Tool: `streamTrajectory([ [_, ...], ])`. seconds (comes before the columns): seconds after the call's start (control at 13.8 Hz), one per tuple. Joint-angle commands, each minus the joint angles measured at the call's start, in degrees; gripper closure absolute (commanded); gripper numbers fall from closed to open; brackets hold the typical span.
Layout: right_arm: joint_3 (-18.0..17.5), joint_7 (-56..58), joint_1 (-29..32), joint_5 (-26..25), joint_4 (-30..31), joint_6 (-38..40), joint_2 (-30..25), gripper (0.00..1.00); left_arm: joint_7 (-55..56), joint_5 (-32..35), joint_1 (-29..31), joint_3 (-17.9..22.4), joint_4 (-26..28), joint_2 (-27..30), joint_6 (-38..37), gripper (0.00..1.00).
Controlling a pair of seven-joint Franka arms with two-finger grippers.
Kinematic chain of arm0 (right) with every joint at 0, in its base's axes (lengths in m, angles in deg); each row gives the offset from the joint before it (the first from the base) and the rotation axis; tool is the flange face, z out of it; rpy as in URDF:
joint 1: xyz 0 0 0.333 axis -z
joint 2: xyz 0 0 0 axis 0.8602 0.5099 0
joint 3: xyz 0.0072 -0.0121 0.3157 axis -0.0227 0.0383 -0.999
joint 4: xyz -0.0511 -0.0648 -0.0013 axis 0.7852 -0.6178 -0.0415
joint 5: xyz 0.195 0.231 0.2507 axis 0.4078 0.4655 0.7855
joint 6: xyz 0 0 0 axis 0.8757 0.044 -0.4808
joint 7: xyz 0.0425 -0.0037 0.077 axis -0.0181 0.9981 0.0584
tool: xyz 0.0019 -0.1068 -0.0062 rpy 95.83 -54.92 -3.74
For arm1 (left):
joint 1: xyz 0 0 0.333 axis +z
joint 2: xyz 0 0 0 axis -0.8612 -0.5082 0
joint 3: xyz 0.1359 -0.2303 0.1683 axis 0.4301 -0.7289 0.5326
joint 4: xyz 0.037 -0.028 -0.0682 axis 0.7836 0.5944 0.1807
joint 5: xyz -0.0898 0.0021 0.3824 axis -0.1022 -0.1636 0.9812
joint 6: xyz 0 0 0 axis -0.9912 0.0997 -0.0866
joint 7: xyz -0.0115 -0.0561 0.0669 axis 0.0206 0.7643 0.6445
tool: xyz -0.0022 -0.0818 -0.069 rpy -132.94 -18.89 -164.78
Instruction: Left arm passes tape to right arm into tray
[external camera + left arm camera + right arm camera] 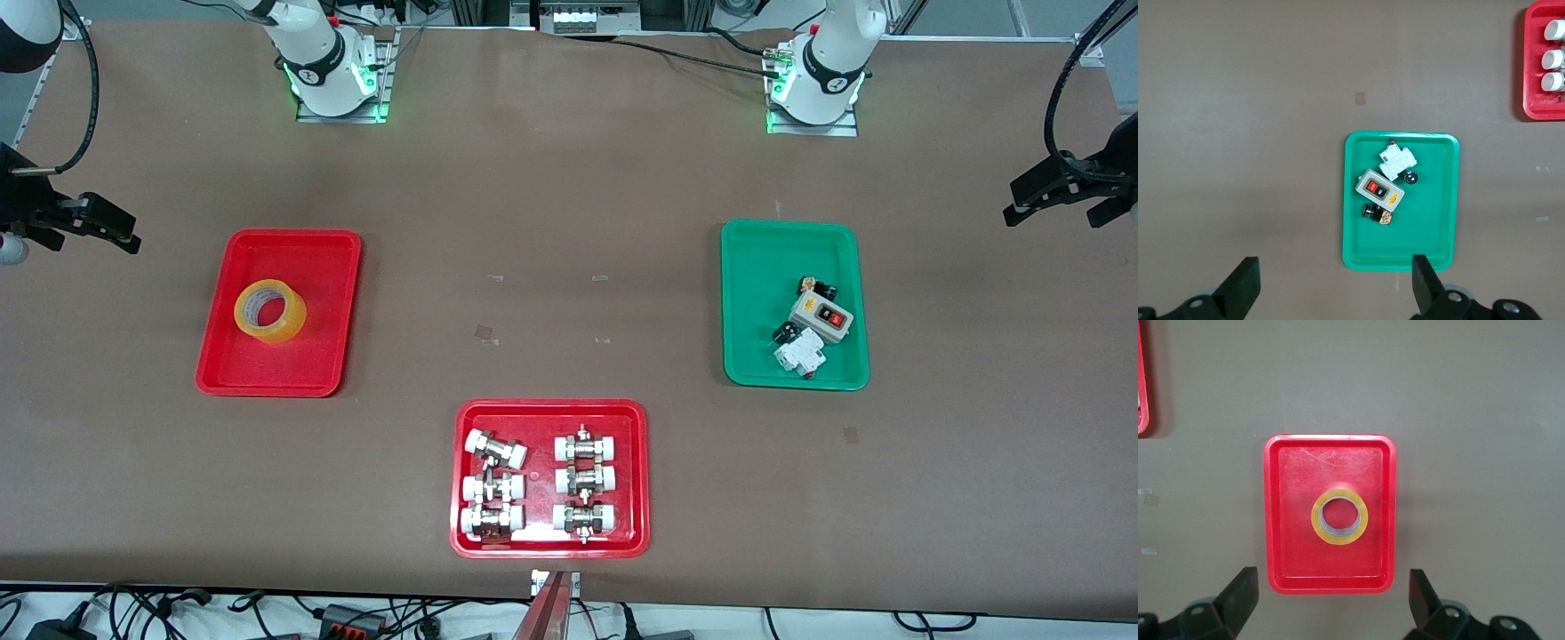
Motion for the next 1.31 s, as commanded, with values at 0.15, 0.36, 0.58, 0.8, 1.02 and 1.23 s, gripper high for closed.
streamTrajectory([
  [0.15, -1.21, 0.60, 1.27, 2.12, 0.35, 0.89, -1.40, 0.00, 0.18, 0.40, 0.10, -0.11, -0.99, -0.61, -0.74, 0.00],
  [0.36, -1.21, 0.69, 1.18, 2.12, 0.35, 1.16, -1.49, 0.00, 0.18, 0.40, 0.10, -0.11, -0.99, -0.61, -0.74, 0.00],
  [0.58, -1.21, 0.61, 1.09, 2.12, 0.35, 1.60, -1.67, 0.00, 0.18, 0.49, 0.01, -0.11, -0.99, -0.61, -0.74, 0.00],
  [0.8, -1.21, 0.78, 1.09, 2.03, 0.26, 3.18, -1.67, 0.00, 0.18, 0.58, 0.01, -0.02, -0.99, -0.61, -0.74, 0.00],
  [1.02, -1.21, 0.78, 1.09, 2.03, 0.26, 3.18, -1.67, 0.00, 0.18, 0.58, 0.01, -0.02, -0.99, -0.61, -0.74, 0.00],
  [1.23, -1.21, 0.78, 1.09, 2.12, 0.26, 3.70, -1.67, 0.00, 0.10, 0.58, 0.10, -0.11, -0.99, -0.61, -0.74, 0.00],
])
